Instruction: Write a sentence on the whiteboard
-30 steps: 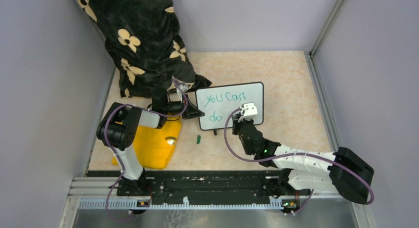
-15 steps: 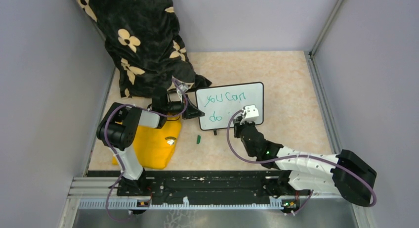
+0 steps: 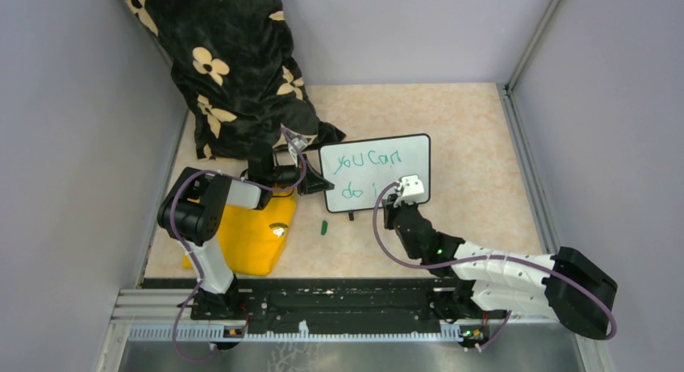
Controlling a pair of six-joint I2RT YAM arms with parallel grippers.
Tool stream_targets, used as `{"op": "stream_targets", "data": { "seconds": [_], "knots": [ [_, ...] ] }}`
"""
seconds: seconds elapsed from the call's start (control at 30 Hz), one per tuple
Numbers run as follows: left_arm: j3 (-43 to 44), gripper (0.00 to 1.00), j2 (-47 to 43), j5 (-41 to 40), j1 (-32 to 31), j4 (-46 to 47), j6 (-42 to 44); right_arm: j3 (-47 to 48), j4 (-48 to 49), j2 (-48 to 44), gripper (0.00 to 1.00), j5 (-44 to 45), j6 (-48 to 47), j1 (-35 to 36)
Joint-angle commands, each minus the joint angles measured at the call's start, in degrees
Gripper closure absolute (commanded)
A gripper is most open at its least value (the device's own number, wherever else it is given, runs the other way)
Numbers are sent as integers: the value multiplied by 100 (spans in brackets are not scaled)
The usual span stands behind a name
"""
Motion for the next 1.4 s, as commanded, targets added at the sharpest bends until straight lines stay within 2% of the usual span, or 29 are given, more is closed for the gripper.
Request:
{"op": "stream_targets", "data": {
  "seconds": [0.0, 0.23, 0.4, 0.73, 1.37],
  "knots": [
    [-17, 100, 116, -432, -116, -455, 525, 51, -5, -198, 100, 196, 11, -50],
    [-14, 100, 118, -423, -124, -458, 526, -67, 299, -622, 100, -324, -186, -47],
    [-14, 100, 116, -423, -123, -460, 533, -1, 538, -524, 100, -634, -261, -47],
    [-9, 100, 107, -430, -130, -478, 543, 295, 669, 23, 100, -197, -182, -53],
    [-2, 100, 107, -414, -119, -478, 542, 198, 629, 43, 100, 266, -192, -64]
  ]
}}
